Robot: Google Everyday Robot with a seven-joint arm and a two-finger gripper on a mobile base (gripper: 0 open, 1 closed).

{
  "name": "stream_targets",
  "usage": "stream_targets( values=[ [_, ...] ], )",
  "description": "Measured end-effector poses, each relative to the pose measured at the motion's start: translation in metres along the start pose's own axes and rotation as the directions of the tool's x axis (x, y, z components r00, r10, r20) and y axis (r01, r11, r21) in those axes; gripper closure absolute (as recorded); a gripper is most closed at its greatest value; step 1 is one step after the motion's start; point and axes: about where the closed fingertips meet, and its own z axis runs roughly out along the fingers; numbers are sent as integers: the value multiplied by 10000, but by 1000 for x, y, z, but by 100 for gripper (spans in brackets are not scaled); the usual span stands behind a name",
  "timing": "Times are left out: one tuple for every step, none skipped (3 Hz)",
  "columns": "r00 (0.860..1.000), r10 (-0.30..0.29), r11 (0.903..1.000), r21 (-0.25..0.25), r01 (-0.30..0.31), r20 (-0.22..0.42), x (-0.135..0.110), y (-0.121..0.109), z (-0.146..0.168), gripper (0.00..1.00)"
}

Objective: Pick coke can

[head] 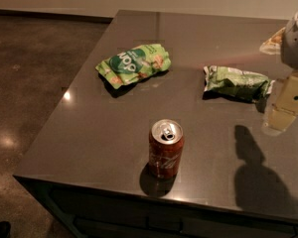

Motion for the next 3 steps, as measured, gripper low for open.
stream_targets(
  values=[
    [10000, 0, 10000, 2, 0, 1, 0, 0, 0, 0],
    [9967, -478, 9979, -414, 506, 658, -13, 19, 7, 0],
    [9734, -1342, 9845, -872, 1523, 1854, -38, 63, 16, 0]
  ],
)
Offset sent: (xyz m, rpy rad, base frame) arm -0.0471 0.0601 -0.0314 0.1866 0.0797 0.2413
